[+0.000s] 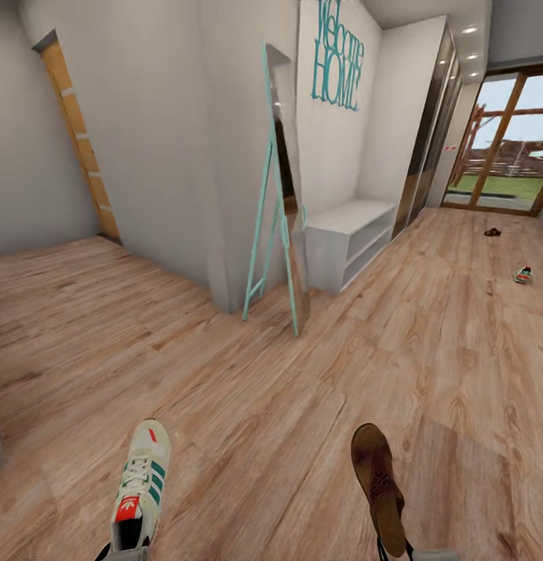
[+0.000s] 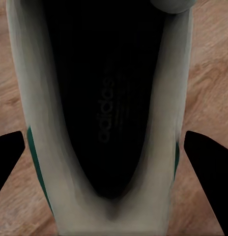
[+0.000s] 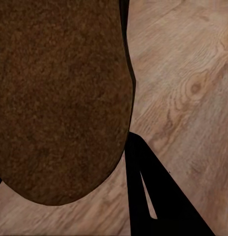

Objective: Pick up the two gym shoes and the two sandals from the corridor floor and place them onto the hallstand (shoe rack) in the corridor, making sure they are on the rack and not on the floor. Arrange them so the two gym shoes are next to each other and the two sandals are next to each other.

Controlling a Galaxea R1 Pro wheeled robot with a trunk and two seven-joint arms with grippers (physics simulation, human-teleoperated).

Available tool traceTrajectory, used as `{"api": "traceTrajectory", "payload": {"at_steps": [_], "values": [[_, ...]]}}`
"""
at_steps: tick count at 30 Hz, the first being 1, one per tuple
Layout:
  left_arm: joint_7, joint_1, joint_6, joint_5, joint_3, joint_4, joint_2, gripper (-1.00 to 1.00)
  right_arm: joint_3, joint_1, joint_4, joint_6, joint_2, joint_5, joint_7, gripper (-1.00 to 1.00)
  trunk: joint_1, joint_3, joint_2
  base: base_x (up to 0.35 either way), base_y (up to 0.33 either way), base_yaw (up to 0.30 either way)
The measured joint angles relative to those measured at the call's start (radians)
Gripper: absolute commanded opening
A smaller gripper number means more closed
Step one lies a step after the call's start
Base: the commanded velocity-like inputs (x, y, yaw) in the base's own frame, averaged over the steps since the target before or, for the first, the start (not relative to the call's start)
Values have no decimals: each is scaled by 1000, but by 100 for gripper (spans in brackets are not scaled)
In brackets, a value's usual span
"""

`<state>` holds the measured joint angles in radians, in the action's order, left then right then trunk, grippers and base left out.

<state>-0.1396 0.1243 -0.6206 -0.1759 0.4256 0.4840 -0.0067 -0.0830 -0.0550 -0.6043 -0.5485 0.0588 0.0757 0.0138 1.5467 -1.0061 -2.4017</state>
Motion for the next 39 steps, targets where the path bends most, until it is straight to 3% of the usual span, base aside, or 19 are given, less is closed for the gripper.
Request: {"api": "traceTrajectory", "payload": {"at_steps": [27, 39], "values": [[0, 0, 0, 0, 0, -2, 0, -100, 0, 0, 0, 0, 0, 0, 0, -100, 0, 29, 0, -6, 3, 220], [1, 0, 0, 0, 0, -1, 0, -100, 0, 0, -1, 0, 0, 0, 0, -100, 0, 41, 0, -283, 110, 220]]}}
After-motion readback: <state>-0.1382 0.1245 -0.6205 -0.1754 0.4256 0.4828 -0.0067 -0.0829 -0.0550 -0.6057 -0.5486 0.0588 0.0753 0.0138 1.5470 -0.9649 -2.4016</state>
